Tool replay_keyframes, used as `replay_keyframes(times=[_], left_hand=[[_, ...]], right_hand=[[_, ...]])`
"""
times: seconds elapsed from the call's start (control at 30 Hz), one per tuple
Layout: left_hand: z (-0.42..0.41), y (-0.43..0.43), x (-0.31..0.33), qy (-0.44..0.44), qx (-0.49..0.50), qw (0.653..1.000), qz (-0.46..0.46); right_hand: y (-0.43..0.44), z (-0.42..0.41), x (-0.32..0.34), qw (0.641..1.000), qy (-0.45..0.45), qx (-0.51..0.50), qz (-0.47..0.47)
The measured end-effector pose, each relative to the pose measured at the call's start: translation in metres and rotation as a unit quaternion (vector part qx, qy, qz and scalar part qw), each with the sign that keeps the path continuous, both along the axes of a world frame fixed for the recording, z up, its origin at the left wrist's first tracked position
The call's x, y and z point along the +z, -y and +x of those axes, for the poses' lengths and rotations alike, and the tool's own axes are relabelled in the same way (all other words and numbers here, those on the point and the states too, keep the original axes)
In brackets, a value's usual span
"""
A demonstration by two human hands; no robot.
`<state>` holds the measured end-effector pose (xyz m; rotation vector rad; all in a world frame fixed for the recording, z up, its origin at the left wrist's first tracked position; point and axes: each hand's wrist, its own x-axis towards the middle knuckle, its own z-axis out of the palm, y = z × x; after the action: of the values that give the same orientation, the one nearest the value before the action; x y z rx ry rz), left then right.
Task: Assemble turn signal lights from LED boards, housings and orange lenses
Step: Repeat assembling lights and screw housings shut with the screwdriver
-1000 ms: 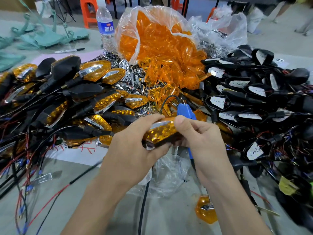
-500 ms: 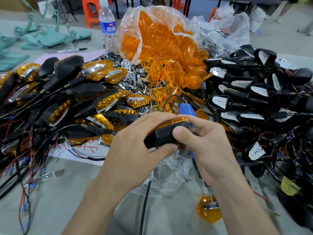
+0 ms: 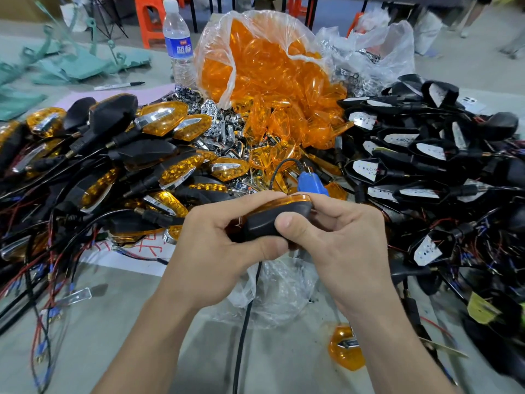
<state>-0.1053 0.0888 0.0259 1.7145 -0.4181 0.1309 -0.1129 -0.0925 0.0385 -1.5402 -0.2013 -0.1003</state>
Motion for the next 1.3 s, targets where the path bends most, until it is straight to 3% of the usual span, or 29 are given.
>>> replay_keyframes(times=[0.1, 0.2, 0.3, 0.4, 0.47, 0.53, 0.6, 0.67, 0.7, 0.83, 0.93, 1.3], left_hand=[[0.0, -0.003, 0.0, 0.03, -0.028, 0.998, -0.049], [-0.003, -0.006, -0.007, 0.071, 0.011, 0.996, -0.059], [-0.004, 0.0, -0.011, 0.172, 0.137, 0.975, 0.031], [-0.003, 0.01, -0.018, 0.306, 0.233, 0.914, 0.13], [-0.004, 0.017, -0.025, 0.332, 0.246, 0.897, 0.156], [-0.007, 0.022, -0.029, 0.266, 0.217, 0.93, 0.133], [-0.011, 0.022, -0.024, 0.103, 0.149, 0.984, -0.002], [-0.008, 0.018, -0.017, -0.006, 0.111, 0.985, -0.135], [-0.005, 0.016, -0.014, -0.029, 0.116, 0.981, -0.155], [0.012, 0.012, -0.003, -0.124, 0.029, 0.982, -0.142], [0.018, 0.011, 0.001, -0.126, -0.068, 0.983, -0.112], [0.014, 0.023, -0.005, -0.109, -0.063, 0.961, -0.245]], right_hand=[[0.001, -0.001, 0.007, 0.998, 0.051, 0.033, -0.024], [-0.001, -0.001, 0.009, 0.997, 0.062, 0.054, 0.004], [-0.007, 0.0, 0.002, 0.998, 0.0, 0.022, 0.052], [-0.021, -0.003, -0.004, 0.999, -0.05, 0.0, 0.0], [-0.032, -0.004, -0.002, 0.998, -0.05, -0.026, -0.021], [-0.036, -0.003, 0.0, 0.997, -0.042, -0.065, -0.028], [-0.032, 0.003, 0.0, 0.996, -0.029, -0.079, -0.021], [-0.026, 0.007, 0.0, 0.998, -0.016, -0.059, -0.029], [-0.024, 0.007, 0.001, 0.998, -0.012, -0.045, -0.037], [-0.02, 0.006, 0.005, 0.996, 0.014, 0.055, -0.064], [-0.015, 0.005, 0.007, 0.991, 0.03, 0.099, -0.083], [-0.019, 0.004, 0.012, 0.987, 0.072, 0.123, -0.075]])
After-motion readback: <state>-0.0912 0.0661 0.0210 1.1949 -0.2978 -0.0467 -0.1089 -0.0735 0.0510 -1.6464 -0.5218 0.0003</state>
